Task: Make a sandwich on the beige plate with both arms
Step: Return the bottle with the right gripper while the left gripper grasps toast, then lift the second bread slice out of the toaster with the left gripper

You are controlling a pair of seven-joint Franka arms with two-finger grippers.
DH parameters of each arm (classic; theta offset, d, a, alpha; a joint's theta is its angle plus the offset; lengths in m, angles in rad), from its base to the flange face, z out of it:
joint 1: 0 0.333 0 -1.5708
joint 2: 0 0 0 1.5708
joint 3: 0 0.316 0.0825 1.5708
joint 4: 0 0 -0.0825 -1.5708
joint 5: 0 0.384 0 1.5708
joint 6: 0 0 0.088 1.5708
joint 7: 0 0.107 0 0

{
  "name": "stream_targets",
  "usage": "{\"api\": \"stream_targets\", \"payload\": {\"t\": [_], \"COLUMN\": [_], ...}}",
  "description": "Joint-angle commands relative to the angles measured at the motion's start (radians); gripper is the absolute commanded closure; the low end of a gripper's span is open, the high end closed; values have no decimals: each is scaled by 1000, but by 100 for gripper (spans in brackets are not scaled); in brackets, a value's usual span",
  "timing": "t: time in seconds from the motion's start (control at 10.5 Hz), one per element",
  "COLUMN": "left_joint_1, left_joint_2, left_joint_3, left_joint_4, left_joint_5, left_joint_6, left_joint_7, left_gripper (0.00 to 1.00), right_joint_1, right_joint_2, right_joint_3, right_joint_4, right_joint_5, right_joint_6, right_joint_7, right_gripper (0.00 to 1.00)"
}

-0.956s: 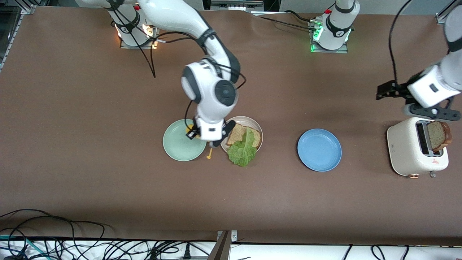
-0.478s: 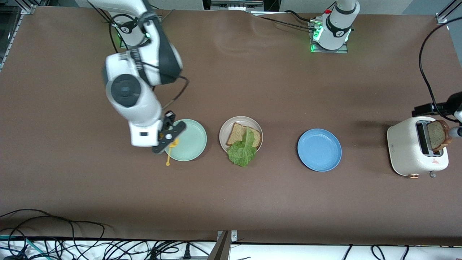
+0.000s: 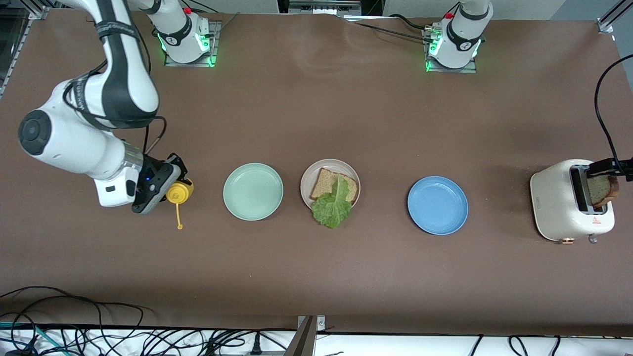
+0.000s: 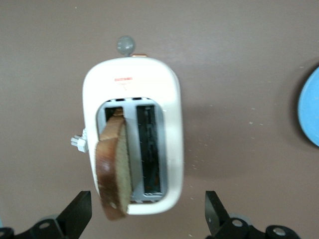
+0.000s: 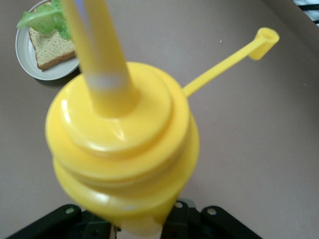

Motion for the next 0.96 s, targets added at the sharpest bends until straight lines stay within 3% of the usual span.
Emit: {"api": "stream_targets", "payload": {"t": [0.0, 0.1, 0.29, 0.38, 0.48, 0.86], "left_joint_1": [41, 48, 52, 53, 56, 67], "left_joint_2": [69, 87, 98, 97, 93, 83], "left_joint_3": [-14, -14, -14, -14, -14, -17], "left_joint_4": [29, 29, 23, 25, 25, 41], "left_joint_5": [23, 23, 24, 24, 26, 29], "left_joint_6": [29, 36, 34, 34, 23, -12], "left_joint_7": [50, 43, 24, -8, -7, 7], "left_gripper": [0, 9, 68, 93, 100, 100], "right_joint_1": [-97, -125, -161, -177, -183, -197], "right_joint_2": [-12, 5, 51, 77, 103, 158], "right_joint_3": [96, 120, 142, 146, 147, 148], "right_joint_4": [-94, -125, -154, -154, -154, -152], "right_joint_5": [128, 190, 277, 317, 357, 402], "right_joint_6": [110, 153, 192, 194, 194, 194], "right_joint_7": [-163, -243, -368, -430, -475, -540], "right_gripper": [100, 100, 100, 100, 100, 100]}}
